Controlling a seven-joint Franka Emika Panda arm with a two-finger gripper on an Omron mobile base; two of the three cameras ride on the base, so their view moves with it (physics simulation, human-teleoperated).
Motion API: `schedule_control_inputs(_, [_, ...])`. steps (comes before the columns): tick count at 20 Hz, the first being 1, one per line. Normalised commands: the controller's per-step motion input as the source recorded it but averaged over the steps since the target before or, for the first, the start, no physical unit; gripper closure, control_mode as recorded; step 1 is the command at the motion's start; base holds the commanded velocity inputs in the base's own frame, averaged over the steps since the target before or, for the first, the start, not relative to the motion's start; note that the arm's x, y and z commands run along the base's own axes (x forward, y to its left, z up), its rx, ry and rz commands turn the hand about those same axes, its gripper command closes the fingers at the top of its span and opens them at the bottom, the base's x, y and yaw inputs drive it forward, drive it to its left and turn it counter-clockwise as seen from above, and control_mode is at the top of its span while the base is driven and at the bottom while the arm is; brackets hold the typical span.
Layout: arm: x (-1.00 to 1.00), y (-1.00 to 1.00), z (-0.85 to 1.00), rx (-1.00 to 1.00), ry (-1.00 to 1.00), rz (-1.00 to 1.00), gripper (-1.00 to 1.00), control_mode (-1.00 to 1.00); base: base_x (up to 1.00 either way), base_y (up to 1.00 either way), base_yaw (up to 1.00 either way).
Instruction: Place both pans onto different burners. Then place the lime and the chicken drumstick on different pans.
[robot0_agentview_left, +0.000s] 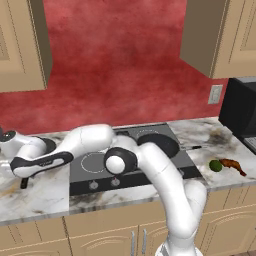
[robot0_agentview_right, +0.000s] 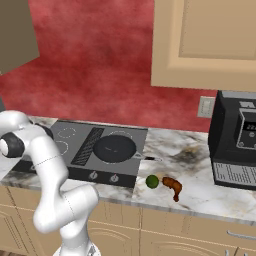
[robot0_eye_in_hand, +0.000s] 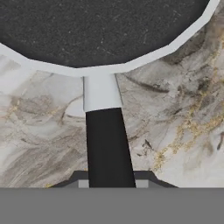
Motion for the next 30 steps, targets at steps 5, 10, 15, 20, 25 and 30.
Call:
schedule_control_inputs(5, [0.0,-0.26,0.3,0.0,-0.09,0.0,1.0,-1.0,0.0,0.0,0.0])
schedule_control_inputs(10, [-0.06,-0.51,0.1,0.02,-0.01,0.0,1.0,-1.0,0.0,0.0,0.0])
schedule_control_inputs(15, [-0.06,-0.69,0.15,0.05,0.0,0.0,1.0,-1.0,0.0,0.0,0.0])
schedule_control_inputs(20, [-0.17,-0.66,0.04,0.02,0.0,0.0,1.0,-1.0,0.0,0.0,0.0])
schedule_control_inputs(25, [-0.33,-0.58,0.0,0.04,0.0,-0.01,1.0,-1.0,0.0,0.0,0.0])
schedule_control_inputs(30, [-0.3,-0.44,0.0,0.07,0.0,-0.1,1.0,-1.0,0.0,0.0,0.0])
